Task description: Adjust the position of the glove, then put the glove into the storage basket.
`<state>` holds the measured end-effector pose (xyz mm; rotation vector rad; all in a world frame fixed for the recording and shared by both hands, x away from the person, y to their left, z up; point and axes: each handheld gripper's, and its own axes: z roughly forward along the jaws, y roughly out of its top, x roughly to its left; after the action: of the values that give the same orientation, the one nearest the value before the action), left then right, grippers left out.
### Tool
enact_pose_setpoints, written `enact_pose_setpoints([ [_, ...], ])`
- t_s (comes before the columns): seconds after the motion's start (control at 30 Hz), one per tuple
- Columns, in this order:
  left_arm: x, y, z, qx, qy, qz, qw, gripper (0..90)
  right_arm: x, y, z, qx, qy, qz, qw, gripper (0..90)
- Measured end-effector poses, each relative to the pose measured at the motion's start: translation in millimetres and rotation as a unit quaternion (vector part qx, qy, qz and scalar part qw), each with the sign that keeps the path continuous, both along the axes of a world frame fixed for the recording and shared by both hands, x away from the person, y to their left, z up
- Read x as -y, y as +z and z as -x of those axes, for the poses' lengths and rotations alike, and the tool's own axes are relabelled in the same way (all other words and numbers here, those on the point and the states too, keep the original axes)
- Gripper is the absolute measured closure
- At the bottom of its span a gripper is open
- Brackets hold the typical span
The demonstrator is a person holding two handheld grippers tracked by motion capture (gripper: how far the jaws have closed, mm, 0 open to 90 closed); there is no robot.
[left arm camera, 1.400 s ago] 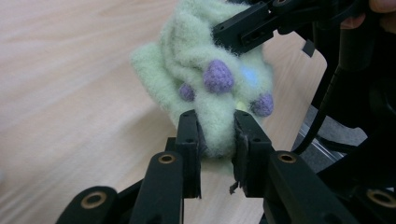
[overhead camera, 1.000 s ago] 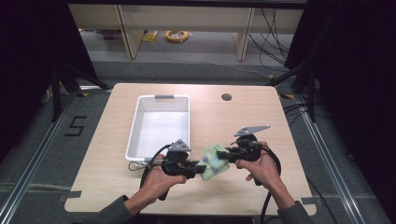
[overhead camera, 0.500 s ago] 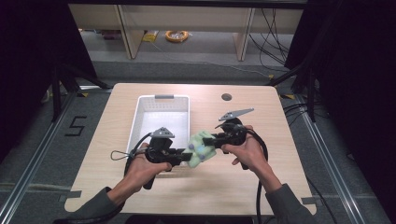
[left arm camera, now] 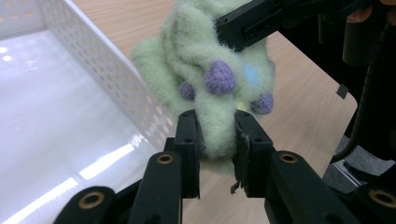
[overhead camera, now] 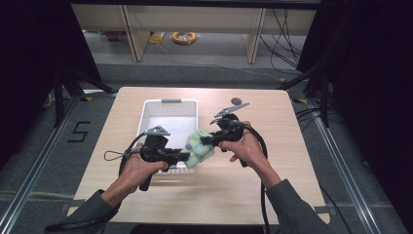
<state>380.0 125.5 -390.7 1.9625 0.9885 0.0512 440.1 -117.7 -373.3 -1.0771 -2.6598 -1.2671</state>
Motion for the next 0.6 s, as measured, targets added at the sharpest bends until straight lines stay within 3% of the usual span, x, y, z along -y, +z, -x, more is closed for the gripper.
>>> enact_pose_setpoints([
  [0.33, -21.6, -0.1, -13.6, -0.008, 0.020, 0.004, 0.9998, 72.5, -24.1, 2.1, -20.3, 0.002, 0.016, 0.013, 0.9998, 73.7],
  [0.6, -47.1, -7.6, -33.2, -0.030, 0.037, 0.002, 0.9989, 72.2, -54.6, -1.5, -45.7, -0.011, 0.030, 0.026, 0.9992, 73.7],
])
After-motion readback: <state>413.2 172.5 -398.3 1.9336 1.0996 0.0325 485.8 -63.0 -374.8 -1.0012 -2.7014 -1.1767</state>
